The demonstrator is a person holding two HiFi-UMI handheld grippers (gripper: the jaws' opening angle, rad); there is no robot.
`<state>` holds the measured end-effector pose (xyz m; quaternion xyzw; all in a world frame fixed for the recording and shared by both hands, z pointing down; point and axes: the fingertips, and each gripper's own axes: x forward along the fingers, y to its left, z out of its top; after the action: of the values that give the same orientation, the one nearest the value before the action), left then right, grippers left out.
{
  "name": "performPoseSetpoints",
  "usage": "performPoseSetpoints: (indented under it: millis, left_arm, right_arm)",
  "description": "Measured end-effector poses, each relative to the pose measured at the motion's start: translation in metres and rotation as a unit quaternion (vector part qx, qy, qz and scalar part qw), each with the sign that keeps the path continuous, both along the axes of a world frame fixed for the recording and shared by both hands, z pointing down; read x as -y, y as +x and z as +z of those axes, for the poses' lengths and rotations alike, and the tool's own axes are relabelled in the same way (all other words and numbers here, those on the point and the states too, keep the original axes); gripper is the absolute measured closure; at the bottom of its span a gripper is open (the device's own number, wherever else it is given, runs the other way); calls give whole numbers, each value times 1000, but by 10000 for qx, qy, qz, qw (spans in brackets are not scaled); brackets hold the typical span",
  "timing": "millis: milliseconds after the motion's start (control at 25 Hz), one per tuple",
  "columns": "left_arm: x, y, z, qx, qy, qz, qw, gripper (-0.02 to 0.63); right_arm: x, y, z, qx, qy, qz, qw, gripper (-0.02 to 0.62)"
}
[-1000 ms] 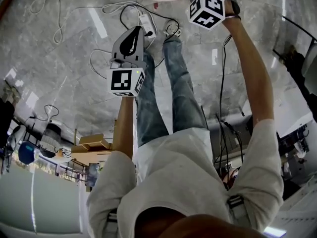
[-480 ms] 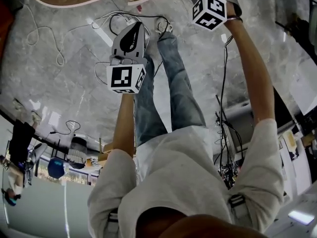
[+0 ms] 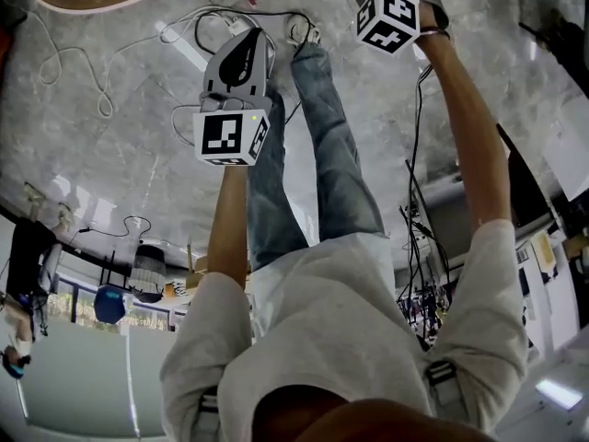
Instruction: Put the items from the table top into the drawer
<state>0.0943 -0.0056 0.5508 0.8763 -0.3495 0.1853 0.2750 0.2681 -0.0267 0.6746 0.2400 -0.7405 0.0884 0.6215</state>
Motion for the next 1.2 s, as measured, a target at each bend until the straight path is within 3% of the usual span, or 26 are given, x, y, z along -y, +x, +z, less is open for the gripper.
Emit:
performPoseSetpoints:
  millis: [640,920,1200]
  left_arm:
    - [-39,-136,75,109,-212,-1153,9930,591]
    - [-43,-165,105,-62,-241,-1617,9865,591]
    - [-39,-168,143,-97,-421,-1726,9841,591]
  right_arm:
    - [-13,-144,126,71,-580,-766,9953,508]
    - [4,-154,182,-365,-861,-1198,9884,506]
    - [33,-161,221,-781,-947,-2204,9677,506]
